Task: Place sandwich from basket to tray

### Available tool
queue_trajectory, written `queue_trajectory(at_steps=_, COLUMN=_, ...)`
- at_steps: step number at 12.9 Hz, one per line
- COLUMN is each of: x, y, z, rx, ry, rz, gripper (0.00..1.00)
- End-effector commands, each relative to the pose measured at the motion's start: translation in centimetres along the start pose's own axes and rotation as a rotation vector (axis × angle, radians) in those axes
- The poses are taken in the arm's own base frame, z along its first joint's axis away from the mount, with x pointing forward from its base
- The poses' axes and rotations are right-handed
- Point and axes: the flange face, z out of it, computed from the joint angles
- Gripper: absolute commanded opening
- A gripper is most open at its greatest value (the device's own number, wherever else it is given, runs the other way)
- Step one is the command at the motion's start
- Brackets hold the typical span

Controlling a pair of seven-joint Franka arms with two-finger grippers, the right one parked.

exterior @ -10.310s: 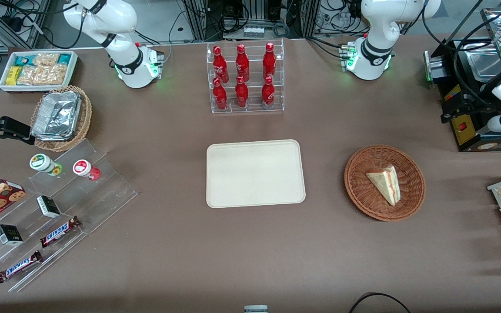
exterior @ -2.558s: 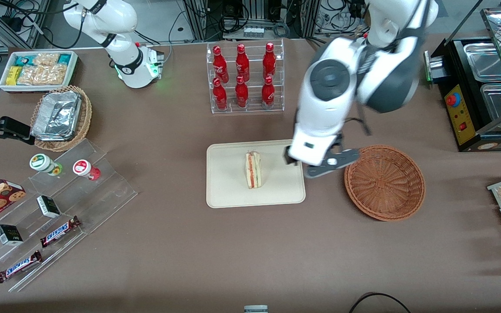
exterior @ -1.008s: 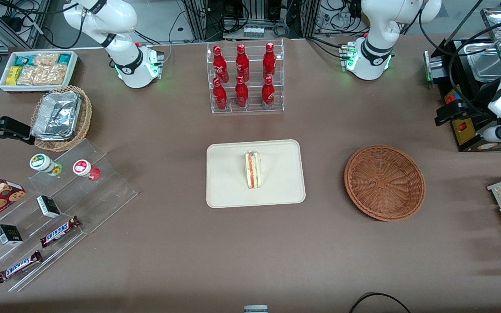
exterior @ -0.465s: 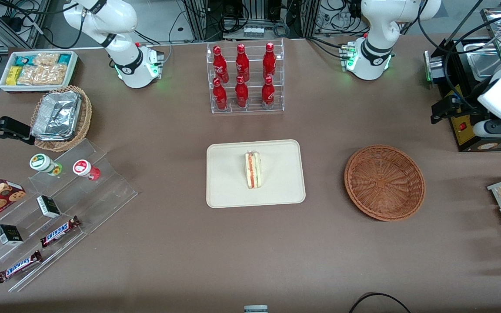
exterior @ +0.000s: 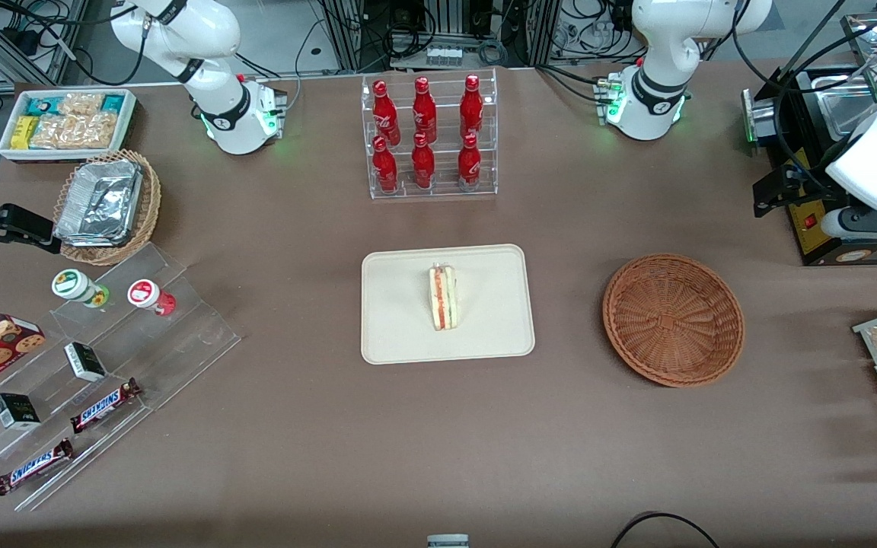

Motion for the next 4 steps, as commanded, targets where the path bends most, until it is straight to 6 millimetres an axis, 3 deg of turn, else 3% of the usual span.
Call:
queue_trajectory(at_steps=1, x=0.38, y=0.07, z=-0.59, rx=0.013, ry=0.017, rz=0.014, gripper=0.99)
queue_trajectory(at_steps=4, x=0.38, y=0.21, z=-0.52, rx=0.016, ry=0.015, rz=0.02, gripper=0.99)
